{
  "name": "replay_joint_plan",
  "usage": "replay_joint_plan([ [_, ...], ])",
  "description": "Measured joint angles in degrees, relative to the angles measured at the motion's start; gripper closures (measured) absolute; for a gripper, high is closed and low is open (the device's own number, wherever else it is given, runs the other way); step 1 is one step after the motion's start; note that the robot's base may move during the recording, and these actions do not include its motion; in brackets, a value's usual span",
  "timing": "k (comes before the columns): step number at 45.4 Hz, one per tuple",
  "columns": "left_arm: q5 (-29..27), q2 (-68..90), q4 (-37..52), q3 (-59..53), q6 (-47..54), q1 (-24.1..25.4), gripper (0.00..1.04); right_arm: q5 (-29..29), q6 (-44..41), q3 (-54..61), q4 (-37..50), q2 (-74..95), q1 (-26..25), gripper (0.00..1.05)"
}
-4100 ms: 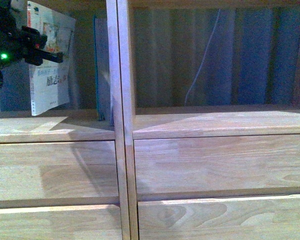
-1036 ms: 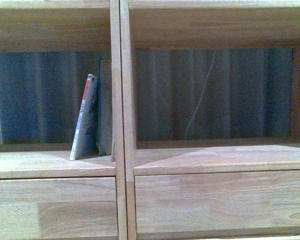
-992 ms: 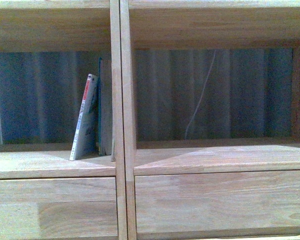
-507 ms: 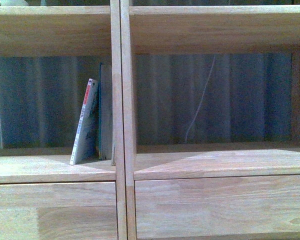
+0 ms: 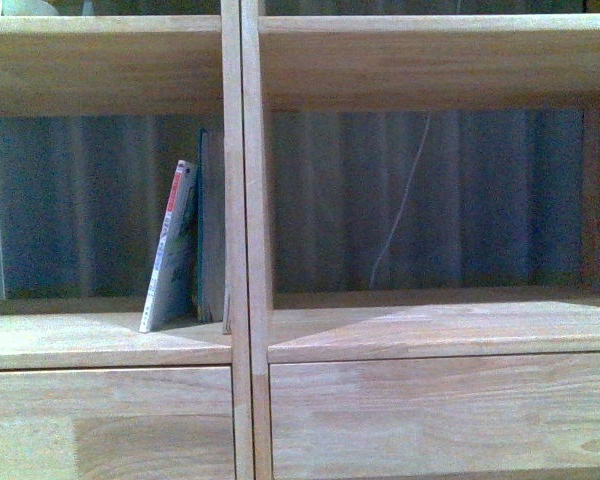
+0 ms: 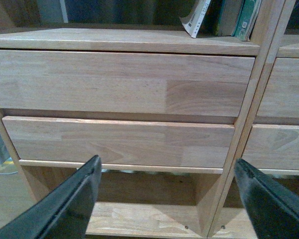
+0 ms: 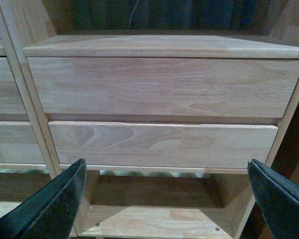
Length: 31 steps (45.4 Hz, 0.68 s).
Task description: Organize books on shelf
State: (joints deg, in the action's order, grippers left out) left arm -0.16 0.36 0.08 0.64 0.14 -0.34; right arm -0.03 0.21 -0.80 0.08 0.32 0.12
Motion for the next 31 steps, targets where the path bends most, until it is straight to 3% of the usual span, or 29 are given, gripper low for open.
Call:
replay_joint_plan([
  [4, 0.00, 0.00, 0.00, 0.00, 0.02, 0.02, 0.06, 0.00, 0.00, 0.00, 0.00, 0.00, 0.00, 0.07],
  [31, 0.00, 0.00, 0.00, 0.00, 0.00, 0.02, 0.07, 0.00, 0.00, 0.00, 0.00, 0.00, 0.00, 0.07],
])
